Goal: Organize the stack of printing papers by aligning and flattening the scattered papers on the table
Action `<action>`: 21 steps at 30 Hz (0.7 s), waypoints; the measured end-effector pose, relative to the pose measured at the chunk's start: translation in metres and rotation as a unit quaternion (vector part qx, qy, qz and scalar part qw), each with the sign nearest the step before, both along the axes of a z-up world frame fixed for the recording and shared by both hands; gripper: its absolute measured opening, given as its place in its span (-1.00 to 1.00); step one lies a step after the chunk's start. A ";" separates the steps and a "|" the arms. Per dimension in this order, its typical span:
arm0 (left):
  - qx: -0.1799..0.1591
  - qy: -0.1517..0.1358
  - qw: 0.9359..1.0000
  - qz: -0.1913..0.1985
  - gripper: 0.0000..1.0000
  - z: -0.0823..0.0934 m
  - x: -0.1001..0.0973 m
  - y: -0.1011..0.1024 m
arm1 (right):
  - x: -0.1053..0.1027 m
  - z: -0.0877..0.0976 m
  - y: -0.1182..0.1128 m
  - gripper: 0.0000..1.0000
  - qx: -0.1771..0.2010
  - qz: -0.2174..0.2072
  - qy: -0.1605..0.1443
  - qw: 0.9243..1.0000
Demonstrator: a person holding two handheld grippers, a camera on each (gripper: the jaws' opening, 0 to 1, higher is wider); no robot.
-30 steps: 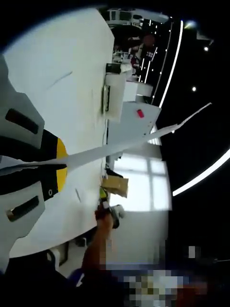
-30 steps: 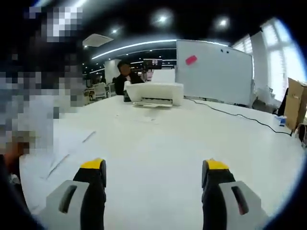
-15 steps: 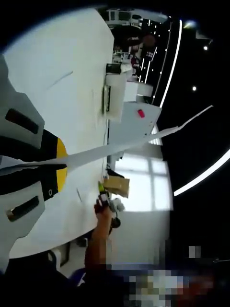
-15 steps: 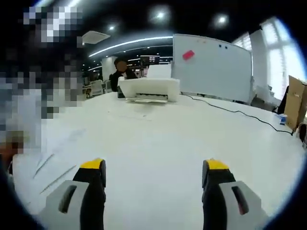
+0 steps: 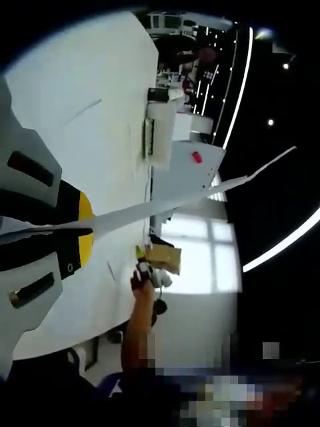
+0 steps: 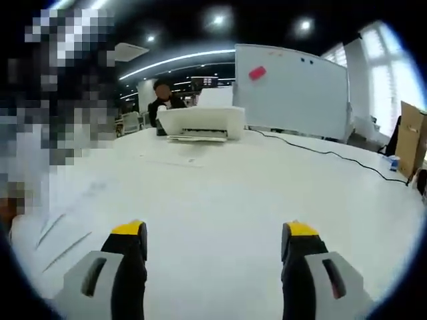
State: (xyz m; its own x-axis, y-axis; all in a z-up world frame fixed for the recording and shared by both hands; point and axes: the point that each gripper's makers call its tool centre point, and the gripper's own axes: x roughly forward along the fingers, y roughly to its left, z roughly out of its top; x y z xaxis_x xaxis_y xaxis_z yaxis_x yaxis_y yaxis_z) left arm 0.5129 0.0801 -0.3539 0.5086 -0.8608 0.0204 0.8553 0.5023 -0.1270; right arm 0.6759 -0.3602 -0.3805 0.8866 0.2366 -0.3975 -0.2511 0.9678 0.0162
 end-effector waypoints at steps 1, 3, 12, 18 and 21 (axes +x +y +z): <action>0.000 0.000 1.000 0.000 -0.88 0.000 0.000 0.000 | 0.000 0.000 -0.001 0.56 0.000 -0.001 0.000 1.000; 0.001 -0.001 1.000 0.000 -0.88 0.000 0.000 0.000 | 0.004 -0.003 -0.003 0.57 0.000 -0.002 -0.001 1.000; 0.001 -0.001 1.000 0.000 -0.88 0.000 -0.001 -0.001 | 0.019 -0.014 -0.022 0.57 -0.009 -0.017 0.005 1.000; 0.004 -0.001 1.000 0.000 -0.88 -0.001 -0.001 -0.001 | 0.025 -0.017 -0.031 0.58 -0.010 -0.024 0.002 1.000; 0.005 -0.001 1.000 0.000 -0.88 -0.001 -0.001 -0.001 | 0.029 -0.019 -0.034 0.59 -0.013 -0.024 0.001 1.000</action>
